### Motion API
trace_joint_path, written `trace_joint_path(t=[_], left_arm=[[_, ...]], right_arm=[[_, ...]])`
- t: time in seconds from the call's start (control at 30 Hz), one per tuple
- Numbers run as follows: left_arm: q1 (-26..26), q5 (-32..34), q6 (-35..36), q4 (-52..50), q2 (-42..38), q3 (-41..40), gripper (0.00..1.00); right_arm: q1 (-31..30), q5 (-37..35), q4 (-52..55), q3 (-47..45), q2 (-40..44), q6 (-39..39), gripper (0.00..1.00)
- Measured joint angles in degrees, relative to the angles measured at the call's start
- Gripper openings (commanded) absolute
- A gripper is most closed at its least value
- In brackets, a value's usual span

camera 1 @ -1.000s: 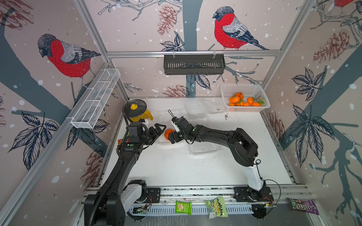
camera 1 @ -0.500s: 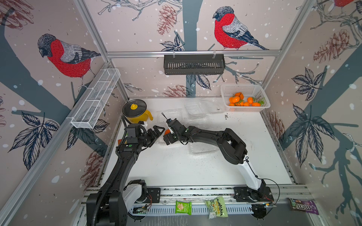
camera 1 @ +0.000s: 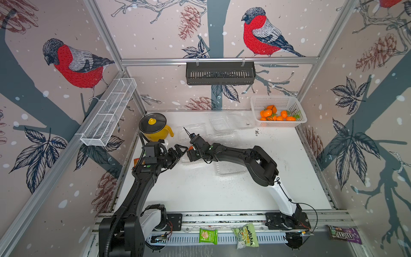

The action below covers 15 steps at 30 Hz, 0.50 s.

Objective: Take oranges out of containers
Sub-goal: Pick up the orange from the packing box.

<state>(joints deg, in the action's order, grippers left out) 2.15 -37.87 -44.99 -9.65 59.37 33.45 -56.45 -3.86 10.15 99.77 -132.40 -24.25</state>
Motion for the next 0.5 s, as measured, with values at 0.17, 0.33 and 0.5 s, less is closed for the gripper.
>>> trace_joint_path(t=[0.17, 0.33, 0.5], left_arm=[[0.1, 0.0, 0.2, 0.0, 0.2, 0.0, 0.97], [0.1, -0.5, 0.4, 0.0, 0.5, 0.0, 0.97], [0.2, -2.0, 1.5, -0.3, 1.3, 3.5, 0.97]], right_arm=[[0.1, -0.6, 0.0, 0.5, 0.1, -0.1, 0.7], [0.3, -0.5, 0.3, 1.0, 1.7, -0.3, 0.7], [1.9, 1.5, 0.5, 0.9, 6.7, -1.6, 0.7]])
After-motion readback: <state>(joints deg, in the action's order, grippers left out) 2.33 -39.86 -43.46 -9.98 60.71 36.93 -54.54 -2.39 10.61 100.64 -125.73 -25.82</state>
